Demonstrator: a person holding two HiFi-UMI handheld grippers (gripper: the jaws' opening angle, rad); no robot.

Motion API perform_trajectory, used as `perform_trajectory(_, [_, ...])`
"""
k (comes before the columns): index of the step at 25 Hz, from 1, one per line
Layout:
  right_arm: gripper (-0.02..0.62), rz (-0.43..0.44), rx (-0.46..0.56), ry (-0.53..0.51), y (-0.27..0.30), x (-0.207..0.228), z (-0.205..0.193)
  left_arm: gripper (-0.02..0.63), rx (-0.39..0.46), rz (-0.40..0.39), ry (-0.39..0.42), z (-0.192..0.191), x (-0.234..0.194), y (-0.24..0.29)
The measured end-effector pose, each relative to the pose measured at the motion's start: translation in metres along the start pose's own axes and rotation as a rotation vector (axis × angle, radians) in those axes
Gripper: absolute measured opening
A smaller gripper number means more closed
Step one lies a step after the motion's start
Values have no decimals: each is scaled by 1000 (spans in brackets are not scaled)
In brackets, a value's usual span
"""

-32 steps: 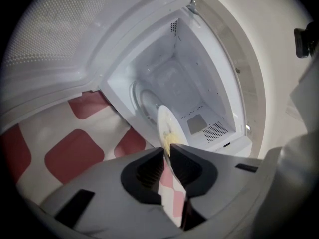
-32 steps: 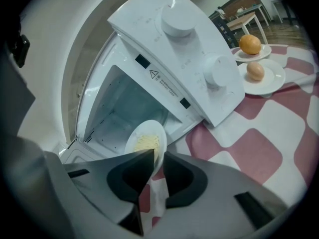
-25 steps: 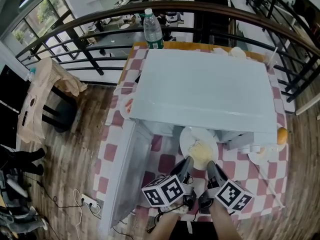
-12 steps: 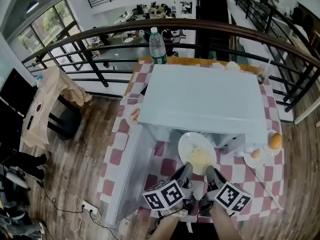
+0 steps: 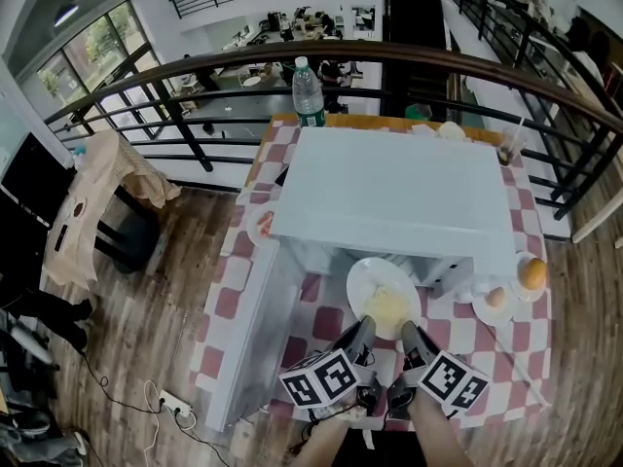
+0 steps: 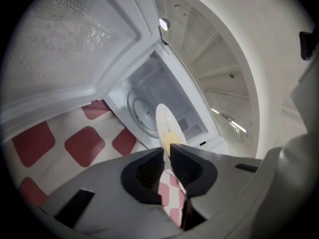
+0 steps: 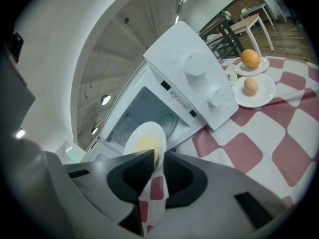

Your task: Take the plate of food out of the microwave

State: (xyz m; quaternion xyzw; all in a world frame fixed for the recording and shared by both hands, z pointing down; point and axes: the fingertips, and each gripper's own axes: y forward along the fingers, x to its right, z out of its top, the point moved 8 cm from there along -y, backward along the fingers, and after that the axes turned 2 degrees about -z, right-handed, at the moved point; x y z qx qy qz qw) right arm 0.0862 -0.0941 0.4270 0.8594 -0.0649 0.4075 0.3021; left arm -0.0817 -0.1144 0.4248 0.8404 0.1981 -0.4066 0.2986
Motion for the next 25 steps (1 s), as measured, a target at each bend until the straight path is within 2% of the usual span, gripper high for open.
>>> perform_trajectory(25, [58,-20,3,14,5,-1,3,66,-13,-9,-14,4,-3,6])
